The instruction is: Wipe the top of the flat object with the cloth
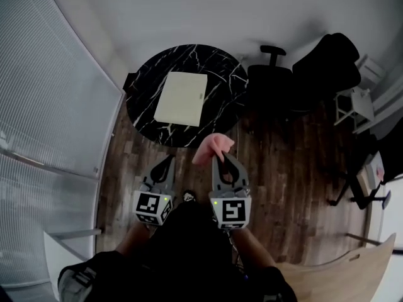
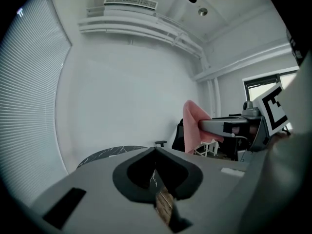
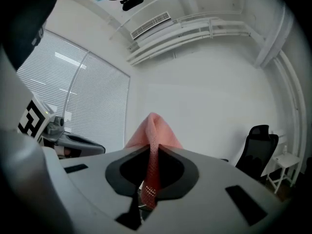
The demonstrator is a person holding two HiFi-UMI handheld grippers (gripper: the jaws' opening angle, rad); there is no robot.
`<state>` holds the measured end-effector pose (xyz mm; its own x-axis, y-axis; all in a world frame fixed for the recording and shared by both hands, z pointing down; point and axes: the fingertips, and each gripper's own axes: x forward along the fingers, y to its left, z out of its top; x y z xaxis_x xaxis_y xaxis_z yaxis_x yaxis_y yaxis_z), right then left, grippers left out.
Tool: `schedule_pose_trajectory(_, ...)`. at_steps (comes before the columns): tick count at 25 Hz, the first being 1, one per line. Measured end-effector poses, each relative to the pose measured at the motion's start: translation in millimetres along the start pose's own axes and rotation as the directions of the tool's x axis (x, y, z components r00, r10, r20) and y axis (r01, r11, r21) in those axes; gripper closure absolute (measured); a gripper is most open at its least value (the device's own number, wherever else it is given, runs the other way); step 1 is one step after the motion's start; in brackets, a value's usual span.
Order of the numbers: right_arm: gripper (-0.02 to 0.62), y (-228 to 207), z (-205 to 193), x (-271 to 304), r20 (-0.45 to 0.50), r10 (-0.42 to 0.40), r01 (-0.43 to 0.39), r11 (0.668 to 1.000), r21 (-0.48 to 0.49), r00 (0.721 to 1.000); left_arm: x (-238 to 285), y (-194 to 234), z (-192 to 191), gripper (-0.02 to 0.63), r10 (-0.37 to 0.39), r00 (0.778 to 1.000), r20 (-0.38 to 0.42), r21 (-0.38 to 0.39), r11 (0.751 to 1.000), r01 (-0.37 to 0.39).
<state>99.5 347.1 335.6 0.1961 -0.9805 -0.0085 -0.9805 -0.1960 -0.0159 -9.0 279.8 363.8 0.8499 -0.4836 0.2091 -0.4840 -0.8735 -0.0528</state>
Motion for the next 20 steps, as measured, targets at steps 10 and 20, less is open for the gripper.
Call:
schedule_pose_trajectory(10, 0.577, -12.6, -6.6, 95.4, -0.073, -0.019, 0.011, 0.994, -0.108, 0.997, 91.6, 69.5, 2.2, 0.606, -0.051, 0.999, 0.011, -0.048, 0.998, 0.051)
schedule_pose_trajectory(20, 0.577, 2.8, 2.1, 206.6, -0.156, 0.024, -0.055, 0.979, -0.197, 0.987, 145.1, 162.0, 20.7, 0.606, -0.044, 0.996, 0.073, -0.116, 0.992, 0.053)
